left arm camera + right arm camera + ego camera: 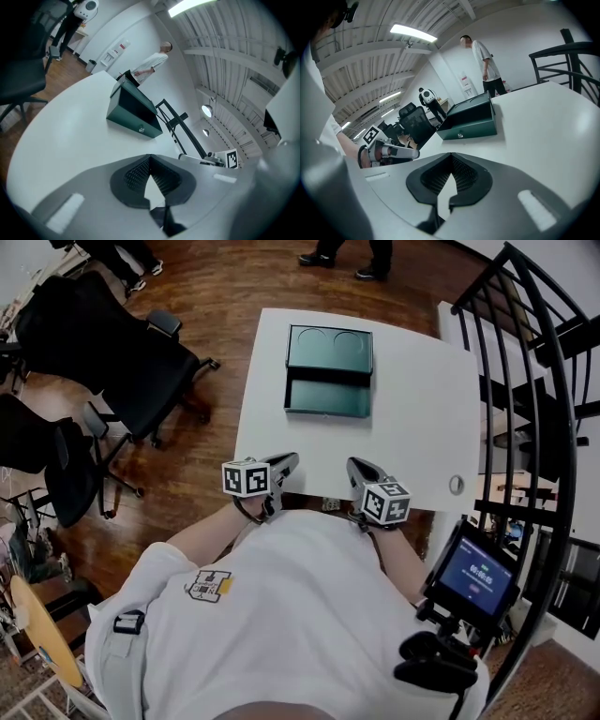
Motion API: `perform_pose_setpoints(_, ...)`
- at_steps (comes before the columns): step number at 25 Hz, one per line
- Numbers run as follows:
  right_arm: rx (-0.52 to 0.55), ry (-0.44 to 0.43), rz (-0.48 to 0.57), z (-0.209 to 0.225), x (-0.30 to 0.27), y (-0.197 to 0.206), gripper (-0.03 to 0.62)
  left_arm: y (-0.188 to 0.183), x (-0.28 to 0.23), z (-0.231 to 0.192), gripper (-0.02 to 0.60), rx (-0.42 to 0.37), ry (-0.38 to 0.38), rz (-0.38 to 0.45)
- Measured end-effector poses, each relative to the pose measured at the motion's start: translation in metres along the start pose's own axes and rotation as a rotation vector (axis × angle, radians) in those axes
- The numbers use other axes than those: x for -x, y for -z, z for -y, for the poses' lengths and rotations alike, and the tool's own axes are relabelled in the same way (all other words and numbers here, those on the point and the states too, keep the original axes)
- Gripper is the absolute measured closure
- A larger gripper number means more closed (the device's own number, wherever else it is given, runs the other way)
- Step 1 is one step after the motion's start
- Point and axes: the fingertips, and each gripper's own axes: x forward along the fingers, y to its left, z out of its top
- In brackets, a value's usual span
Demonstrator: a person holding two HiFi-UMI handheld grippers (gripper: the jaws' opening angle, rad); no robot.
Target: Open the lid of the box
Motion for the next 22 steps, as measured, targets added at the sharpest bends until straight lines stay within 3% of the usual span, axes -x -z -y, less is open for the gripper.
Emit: perform_pose_setpoints(22, 0.024, 0.003, 0.01, -0.0006, -0.0003, -0.0074, 0.595, -0.0048, 0.0095, 0.001, 0.581, 0.013, -0.011, 0.038)
